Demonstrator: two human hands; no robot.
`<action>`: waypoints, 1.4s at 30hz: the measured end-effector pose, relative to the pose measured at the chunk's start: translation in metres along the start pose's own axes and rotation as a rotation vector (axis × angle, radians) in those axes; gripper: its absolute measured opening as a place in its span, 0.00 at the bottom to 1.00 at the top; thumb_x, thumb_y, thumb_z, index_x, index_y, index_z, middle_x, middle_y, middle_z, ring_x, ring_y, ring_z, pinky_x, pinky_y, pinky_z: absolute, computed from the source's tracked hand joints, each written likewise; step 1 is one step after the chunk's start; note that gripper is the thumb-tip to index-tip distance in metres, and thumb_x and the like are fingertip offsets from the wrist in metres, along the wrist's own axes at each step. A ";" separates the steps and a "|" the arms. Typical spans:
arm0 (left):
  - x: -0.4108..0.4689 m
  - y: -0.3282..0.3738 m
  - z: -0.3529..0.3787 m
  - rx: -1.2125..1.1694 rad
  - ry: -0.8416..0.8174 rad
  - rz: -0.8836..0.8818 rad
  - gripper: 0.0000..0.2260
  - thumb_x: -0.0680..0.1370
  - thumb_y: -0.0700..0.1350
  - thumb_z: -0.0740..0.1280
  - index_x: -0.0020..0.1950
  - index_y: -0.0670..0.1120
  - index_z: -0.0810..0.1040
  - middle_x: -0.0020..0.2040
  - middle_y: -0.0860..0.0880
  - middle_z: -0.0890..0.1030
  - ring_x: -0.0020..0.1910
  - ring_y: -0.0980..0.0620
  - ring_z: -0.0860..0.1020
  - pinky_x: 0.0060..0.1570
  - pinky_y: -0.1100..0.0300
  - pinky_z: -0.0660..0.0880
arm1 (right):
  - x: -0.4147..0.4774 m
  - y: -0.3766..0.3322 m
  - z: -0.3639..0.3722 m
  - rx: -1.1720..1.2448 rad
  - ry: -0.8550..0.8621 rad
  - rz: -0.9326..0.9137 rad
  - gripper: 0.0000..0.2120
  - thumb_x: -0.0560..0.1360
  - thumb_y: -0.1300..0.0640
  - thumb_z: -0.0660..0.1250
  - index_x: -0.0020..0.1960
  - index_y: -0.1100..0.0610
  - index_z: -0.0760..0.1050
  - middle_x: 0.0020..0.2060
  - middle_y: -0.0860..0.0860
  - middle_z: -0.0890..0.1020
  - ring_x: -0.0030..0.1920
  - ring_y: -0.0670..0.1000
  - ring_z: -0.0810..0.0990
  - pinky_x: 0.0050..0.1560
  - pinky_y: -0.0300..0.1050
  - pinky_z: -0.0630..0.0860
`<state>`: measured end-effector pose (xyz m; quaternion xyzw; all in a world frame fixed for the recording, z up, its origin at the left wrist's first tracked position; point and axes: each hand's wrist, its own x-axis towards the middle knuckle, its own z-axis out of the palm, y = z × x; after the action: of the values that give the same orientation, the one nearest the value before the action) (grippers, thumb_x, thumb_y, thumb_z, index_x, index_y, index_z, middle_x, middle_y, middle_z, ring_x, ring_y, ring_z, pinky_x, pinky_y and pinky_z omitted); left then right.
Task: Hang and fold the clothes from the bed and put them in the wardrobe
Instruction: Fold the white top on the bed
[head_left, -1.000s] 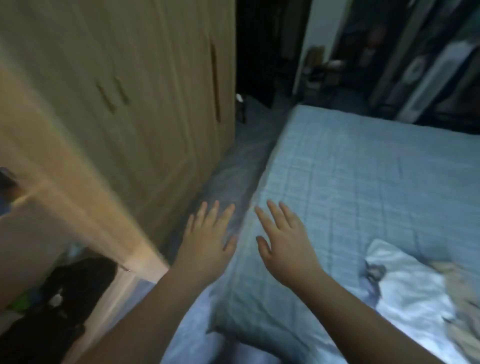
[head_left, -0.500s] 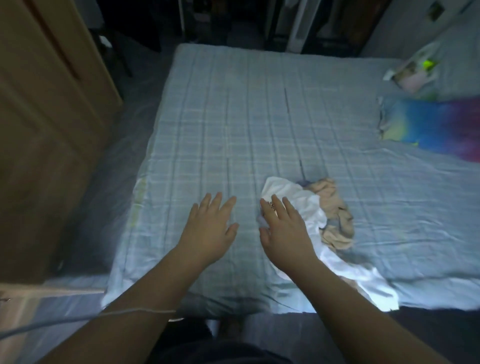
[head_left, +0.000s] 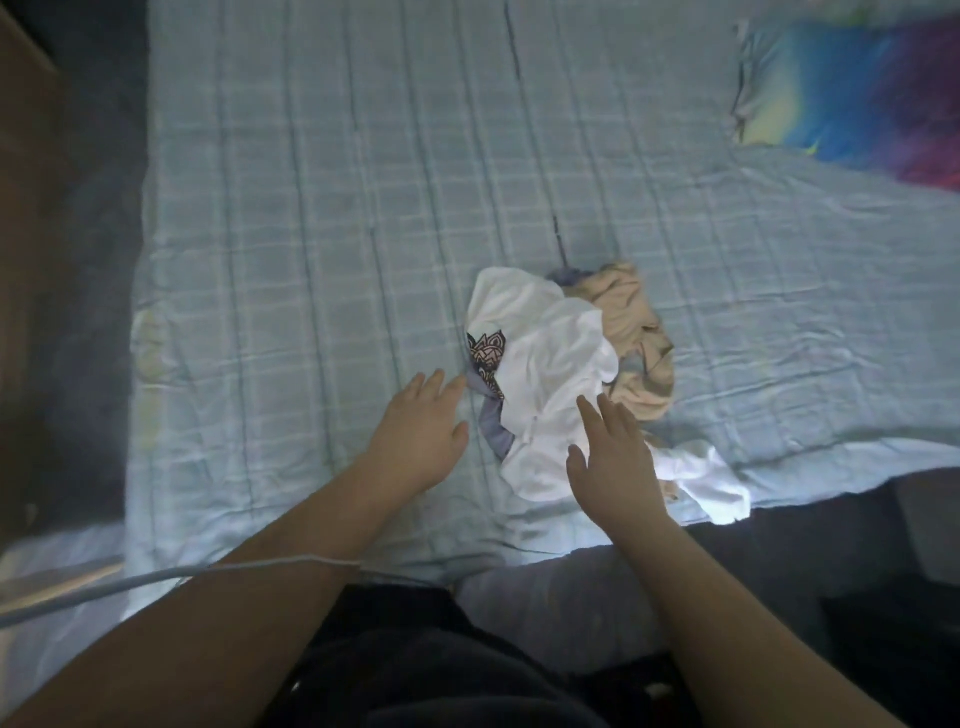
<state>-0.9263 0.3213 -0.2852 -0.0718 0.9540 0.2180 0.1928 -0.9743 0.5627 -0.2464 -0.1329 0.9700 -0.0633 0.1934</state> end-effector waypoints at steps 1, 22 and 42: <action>0.011 -0.001 0.007 -0.012 -0.018 0.010 0.30 0.80 0.52 0.60 0.80 0.45 0.57 0.79 0.39 0.61 0.77 0.39 0.60 0.75 0.47 0.58 | 0.008 0.004 0.008 0.005 -0.023 0.026 0.30 0.78 0.55 0.63 0.79 0.54 0.59 0.78 0.56 0.60 0.78 0.59 0.56 0.76 0.54 0.56; 0.139 0.048 0.123 -0.251 -0.243 0.128 0.29 0.79 0.40 0.63 0.79 0.47 0.57 0.74 0.45 0.66 0.72 0.43 0.69 0.66 0.43 0.71 | 0.127 0.091 0.116 0.499 -0.044 0.436 0.34 0.75 0.57 0.68 0.77 0.54 0.59 0.67 0.55 0.73 0.66 0.57 0.72 0.66 0.56 0.71; 0.156 0.072 0.158 -0.473 0.004 -0.306 0.35 0.75 0.33 0.62 0.80 0.53 0.58 0.74 0.36 0.62 0.64 0.39 0.73 0.59 0.63 0.67 | 0.114 0.144 0.090 0.422 0.189 -0.062 0.19 0.71 0.65 0.66 0.60 0.55 0.71 0.59 0.54 0.73 0.59 0.57 0.72 0.57 0.51 0.69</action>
<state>-1.0322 0.4476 -0.4508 -0.2585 0.8551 0.4027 0.1994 -1.0740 0.6617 -0.3952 -0.1125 0.9445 -0.2829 0.1232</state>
